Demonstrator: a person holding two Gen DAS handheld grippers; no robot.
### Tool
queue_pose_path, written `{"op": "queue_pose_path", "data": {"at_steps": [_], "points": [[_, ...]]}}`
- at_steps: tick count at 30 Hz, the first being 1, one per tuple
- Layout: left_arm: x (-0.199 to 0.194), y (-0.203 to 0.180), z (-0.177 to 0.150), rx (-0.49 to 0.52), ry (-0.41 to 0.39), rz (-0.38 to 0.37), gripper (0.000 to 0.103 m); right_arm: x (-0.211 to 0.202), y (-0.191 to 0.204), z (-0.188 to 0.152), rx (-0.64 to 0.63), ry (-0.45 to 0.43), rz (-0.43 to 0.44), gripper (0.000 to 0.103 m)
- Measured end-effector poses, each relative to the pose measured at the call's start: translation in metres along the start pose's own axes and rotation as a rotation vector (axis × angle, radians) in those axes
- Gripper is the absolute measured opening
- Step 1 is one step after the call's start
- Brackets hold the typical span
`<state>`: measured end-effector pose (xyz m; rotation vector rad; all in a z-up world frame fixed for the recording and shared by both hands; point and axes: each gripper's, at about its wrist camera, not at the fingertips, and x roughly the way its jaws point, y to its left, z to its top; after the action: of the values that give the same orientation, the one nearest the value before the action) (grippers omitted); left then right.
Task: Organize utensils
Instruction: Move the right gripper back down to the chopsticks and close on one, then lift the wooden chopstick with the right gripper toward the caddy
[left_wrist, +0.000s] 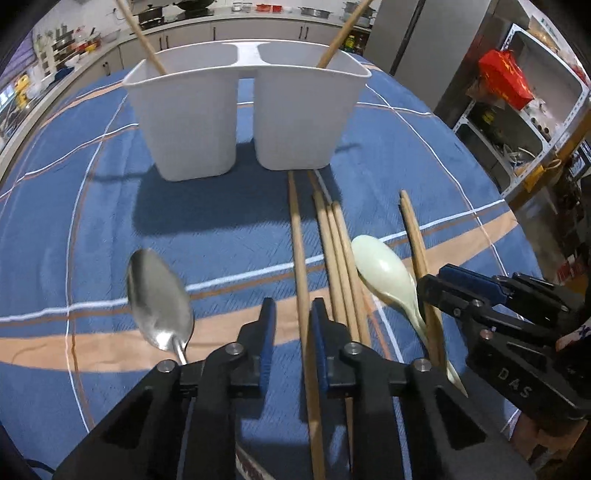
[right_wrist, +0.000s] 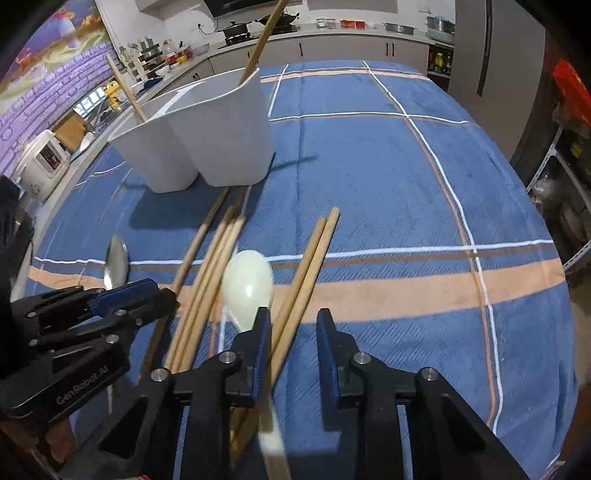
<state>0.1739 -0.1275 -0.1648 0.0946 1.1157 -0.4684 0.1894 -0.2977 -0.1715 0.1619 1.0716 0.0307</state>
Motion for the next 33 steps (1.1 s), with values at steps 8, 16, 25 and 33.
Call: {"op": "queue_pose_path", "data": {"at_steps": [8, 16, 25, 33], "points": [[0.014, -0.008, 0.015, 0.026, -0.008, 0.027, 0.011, 0.002, -0.009, 0.007, 0.036, -0.003, -0.005, 0.015], [0.006, 0.003, 0.003, -0.076, 0.023, -0.026, 0.006, -0.015, -0.036, -0.009, 0.087, 0.007, -0.005, 0.002], [-0.015, 0.013, -0.034, -0.144, 0.06, -0.075, 0.006, -0.039, -0.082, -0.036, 0.185, 0.005, 0.026, 0.01], [-0.008, 0.012, -0.025, -0.148, 0.078, -0.059, 0.006, -0.019, -0.042, -0.023, 0.067, 0.013, 0.073, 0.029]]}}
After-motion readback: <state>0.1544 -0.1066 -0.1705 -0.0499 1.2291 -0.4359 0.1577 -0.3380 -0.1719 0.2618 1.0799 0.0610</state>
